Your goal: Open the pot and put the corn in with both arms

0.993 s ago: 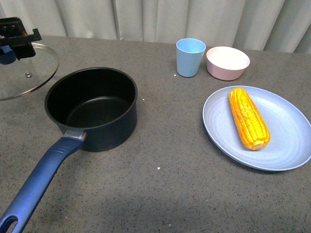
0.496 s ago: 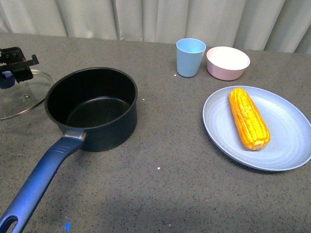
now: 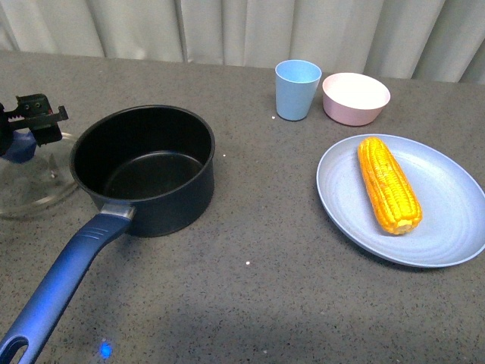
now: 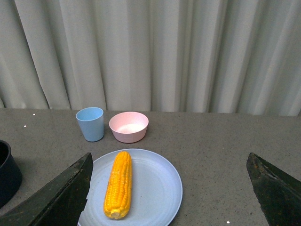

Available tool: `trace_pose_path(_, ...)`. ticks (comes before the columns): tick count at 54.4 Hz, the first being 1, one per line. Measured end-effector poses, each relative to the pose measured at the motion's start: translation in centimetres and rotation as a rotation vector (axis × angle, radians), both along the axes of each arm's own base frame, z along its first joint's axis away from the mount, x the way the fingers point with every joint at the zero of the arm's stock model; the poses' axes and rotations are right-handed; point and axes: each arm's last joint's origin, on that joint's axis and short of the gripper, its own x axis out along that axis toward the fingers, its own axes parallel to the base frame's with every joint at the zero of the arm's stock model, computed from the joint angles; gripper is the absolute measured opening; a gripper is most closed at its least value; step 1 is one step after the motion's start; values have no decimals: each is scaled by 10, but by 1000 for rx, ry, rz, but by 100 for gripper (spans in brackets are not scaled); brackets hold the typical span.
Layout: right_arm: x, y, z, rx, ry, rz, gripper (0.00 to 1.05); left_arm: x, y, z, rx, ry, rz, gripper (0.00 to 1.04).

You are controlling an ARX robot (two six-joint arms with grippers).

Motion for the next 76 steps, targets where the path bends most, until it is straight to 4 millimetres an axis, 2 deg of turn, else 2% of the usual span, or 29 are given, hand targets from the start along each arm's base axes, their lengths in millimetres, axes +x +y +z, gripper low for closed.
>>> trace_pose_path(4, 0, 0, 0, 0, 0, 0, 96, 0, -1, 5, -34, -20, -13, 93)
trace_pose_path(8, 0, 0, 0, 0, 0, 0, 96, -4, -2, 12, -66, -53, -22, 100)
trace_pose_path(13, 0, 0, 0, 0, 0, 0, 96, -10, -4, 28, -88, -93, -28, 98)
trace_pose_path(25, 0, 0, 0, 0, 0, 0, 96, -35, -13, 89, -82, -229, -51, 98)
trace_pose_path(31, 0, 0, 0, 0, 0, 0, 96, -51, -21, 103, -84, -243, -84, 98)
trace_pose_path(36, 0, 0, 0, 0, 0, 0, 96, -71, -29, 110, -37, -324, -279, 84)
trace_pose_path(43, 0, 0, 0, 0, 0, 0, 96, -109, -41, 124, 30, -366, -369, 63)
trace_pose_path(48, 0, 0, 0, 0, 0, 0, 96, -127, -42, 132, 54, -392, -371, 49)
trace_pose_path(62, 0, 0, 0, 0, 0, 0, 96, -168, -41, 127, 64, -370, -372, 5)
trace_pose_path(76, 0, 0, 0, 0, 0, 0, 96, -205, -41, 128, 68, -368, -372, 4)
